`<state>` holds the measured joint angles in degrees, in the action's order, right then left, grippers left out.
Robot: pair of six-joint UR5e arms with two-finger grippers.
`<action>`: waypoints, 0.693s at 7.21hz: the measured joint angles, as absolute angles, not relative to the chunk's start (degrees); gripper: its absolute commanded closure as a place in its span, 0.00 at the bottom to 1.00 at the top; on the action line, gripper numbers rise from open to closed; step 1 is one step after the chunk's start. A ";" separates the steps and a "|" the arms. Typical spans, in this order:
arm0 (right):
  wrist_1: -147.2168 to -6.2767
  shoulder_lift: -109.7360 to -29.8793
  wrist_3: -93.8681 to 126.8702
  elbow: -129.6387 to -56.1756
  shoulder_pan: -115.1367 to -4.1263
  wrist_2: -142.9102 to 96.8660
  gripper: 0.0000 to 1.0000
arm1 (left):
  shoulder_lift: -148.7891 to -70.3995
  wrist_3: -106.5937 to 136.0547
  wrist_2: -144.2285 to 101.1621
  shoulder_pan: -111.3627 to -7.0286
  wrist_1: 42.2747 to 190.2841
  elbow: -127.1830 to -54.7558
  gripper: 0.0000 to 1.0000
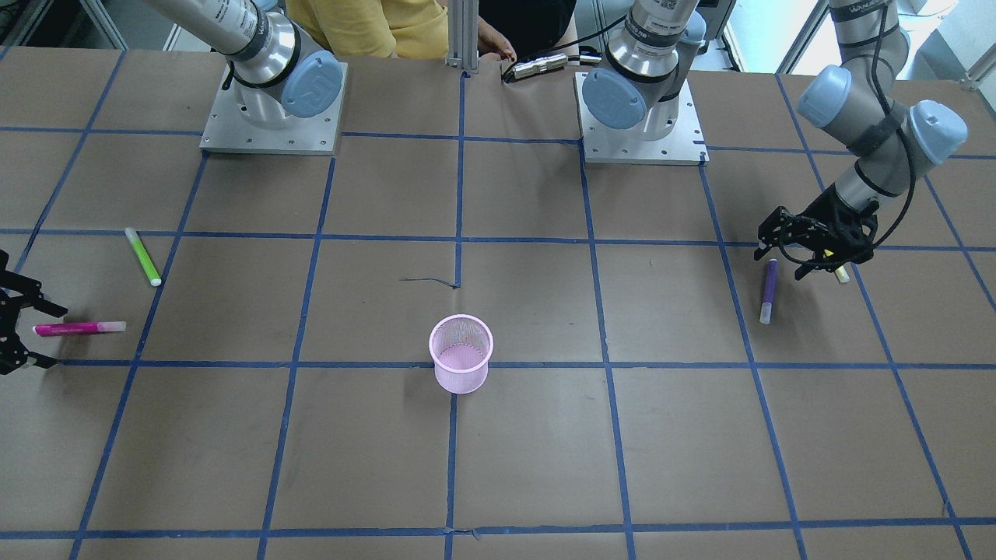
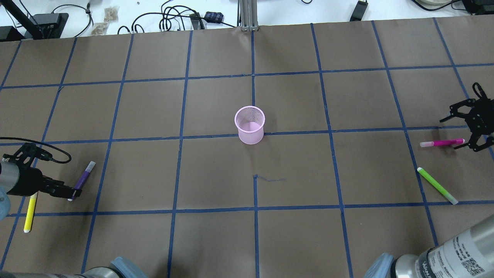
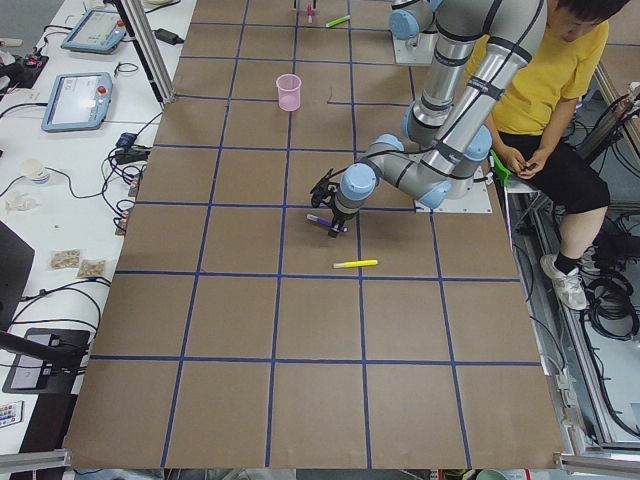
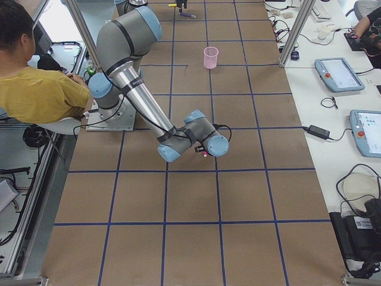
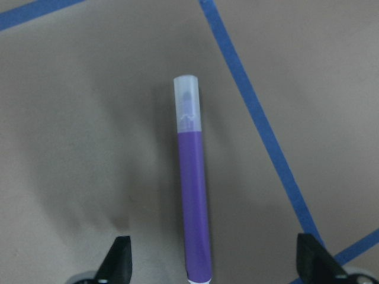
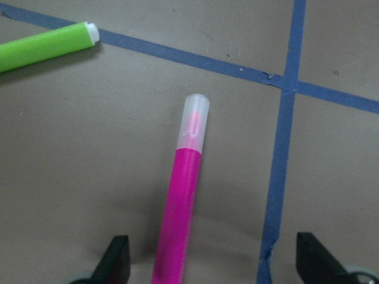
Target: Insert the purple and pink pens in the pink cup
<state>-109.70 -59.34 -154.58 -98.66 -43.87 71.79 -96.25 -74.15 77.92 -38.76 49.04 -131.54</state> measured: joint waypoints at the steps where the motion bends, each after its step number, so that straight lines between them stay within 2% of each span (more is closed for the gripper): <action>1: -110.16 -59.41 -154.64 -99.07 -43.84 71.99 0.30 | -96.55 -74.24 77.81 -38.76 48.99 -131.41 0.33; 2: -110.41 -59.48 -154.53 -99.21 -43.80 72.16 0.50 | -97.09 -74.36 77.79 -38.76 48.97 -131.23 0.33; 3: -110.51 -59.59 -154.47 -99.21 -43.79 72.31 0.65 | -97.90 -74.39 77.78 -38.76 48.94 -130.91 0.34; 4: -110.55 -59.71 -154.44 -99.13 -43.77 72.45 0.77 | -98.62 -74.36 77.78 -38.76 48.90 -130.46 0.37; 5: -110.54 -59.82 -154.43 -99.04 -43.77 72.56 0.84 | -99.00 -74.29 77.78 -38.76 48.88 -130.22 0.45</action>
<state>-110.54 -59.82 -154.43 -99.04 -43.77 72.56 -99.00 -74.29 77.78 -38.76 48.88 -130.22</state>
